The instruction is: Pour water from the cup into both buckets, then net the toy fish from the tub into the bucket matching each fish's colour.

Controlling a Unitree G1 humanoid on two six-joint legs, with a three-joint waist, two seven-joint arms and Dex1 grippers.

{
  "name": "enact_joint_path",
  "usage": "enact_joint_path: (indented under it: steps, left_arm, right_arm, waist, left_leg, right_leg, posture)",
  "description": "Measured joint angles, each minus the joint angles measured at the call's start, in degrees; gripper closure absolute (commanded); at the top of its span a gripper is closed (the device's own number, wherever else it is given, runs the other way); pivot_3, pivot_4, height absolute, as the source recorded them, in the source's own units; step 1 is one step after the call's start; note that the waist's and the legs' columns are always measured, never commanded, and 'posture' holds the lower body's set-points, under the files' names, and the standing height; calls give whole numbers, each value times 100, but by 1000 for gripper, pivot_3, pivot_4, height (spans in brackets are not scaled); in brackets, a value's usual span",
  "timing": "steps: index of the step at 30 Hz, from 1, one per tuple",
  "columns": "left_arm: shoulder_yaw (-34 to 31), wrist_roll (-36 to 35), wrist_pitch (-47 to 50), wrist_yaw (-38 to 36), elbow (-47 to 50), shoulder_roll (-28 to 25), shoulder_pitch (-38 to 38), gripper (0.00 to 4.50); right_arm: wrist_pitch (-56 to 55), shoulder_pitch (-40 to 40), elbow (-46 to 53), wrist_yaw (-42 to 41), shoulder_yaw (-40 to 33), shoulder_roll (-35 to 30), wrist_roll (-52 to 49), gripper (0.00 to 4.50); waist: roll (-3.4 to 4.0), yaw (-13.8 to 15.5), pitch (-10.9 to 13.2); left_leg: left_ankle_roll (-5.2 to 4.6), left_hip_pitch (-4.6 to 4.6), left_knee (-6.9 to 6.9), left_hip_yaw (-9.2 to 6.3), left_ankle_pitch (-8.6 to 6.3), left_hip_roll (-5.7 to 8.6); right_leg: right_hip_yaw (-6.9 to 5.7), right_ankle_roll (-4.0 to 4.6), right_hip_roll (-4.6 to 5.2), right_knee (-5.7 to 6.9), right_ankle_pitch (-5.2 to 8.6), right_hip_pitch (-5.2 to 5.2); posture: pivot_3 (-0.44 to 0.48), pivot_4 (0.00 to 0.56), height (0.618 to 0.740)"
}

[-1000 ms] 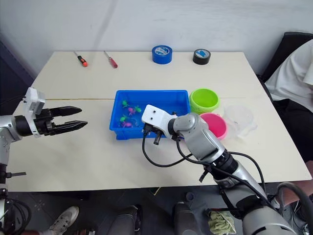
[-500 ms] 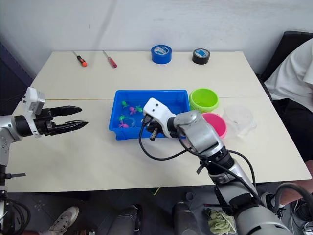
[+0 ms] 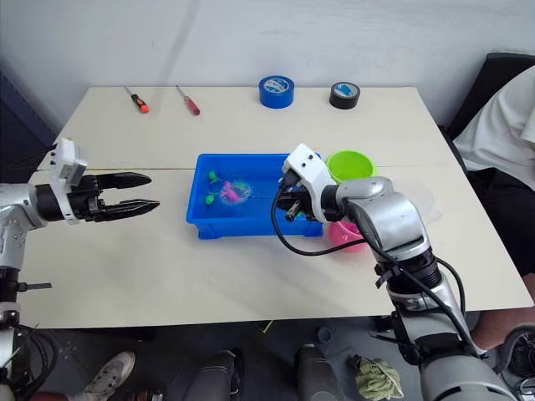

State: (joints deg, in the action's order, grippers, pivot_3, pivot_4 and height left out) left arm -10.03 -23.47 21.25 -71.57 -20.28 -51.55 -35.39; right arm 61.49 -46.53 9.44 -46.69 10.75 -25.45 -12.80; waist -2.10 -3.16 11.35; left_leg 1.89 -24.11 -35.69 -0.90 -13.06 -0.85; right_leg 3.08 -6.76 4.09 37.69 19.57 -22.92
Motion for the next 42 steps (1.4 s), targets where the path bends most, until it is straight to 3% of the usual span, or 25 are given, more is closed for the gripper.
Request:
enact_joint_path:
  steps: [6,11,20,26,29,35,42]
  left_arm:
    - [308,126,-133,-198,-97,121,-243,814]
    - [501,203,-292,-342,-268,251,-575,814]
    - [796,374,-1046,-531,-981,1145,-1480,814]
    - [877,379,-1128,-644,-1202,1375,-1681,814]
    - [894,379,-1162,-752,-1256,1513,-1805,814]
    - [898,379,-1171,-805,-1349,1670,-1934,814]
    - [900,423,-1166,-816,-1426,1678,-1922,814]
  right_arm:
    - [-60,315,284,124,-293,-117,-260,4500]
    - [-174,712,732,66,-940,-629,-608,4500]
    - [69,1798,1756,53,-2650,-1738,-1418,4500]
    - [274,2592,2095,165,-3633,-2194,-1627,4500]
    - [230,3531,2266,170,-4260,-2478,-1572,4500]
    - [-317,4614,2472,253,-4505,-2729,-1165,4500]
    - [-1898,5748,2652,363,-4274,-3107,-2,4500]
  waist:
    - [0,34,0]
    - [0,140,0]
    - [1,164,1]
    - [2,152,0]
    - [2,173,0]
    - [2,157,0]
    - [2,162,0]
  left_leg:
    - [0,-5,-2,-1,0,0]
    - [-2,-6,-1,1,-1,2]
    - [-3,-5,-5,7,-1,6]
    - [-4,1,-3,6,-1,6]
    - [-4,-3,-14,9,-1,6]
    - [-6,2,-27,9,-3,11]
    - [-6,1,-30,12,-3,13]
  right_leg:
    - [1,0,-23,-3,0,0]
    - [1,0,-23,-9,0,0]
    - [0,-4,-44,-20,-2,13]
    - [7,-4,-57,-12,-2,13]
    - [6,-4,-56,-13,-2,17]
    - [15,-14,-59,-15,-7,26]
    - [12,-16,-62,-19,-8,31]
  posture:
    - [0,150,734]
    - [0,150,734]
    - [0,150,734]
    - [0,150,734]
    - [0,150,734]
    - [0,150,734]
    - [0,150,734]
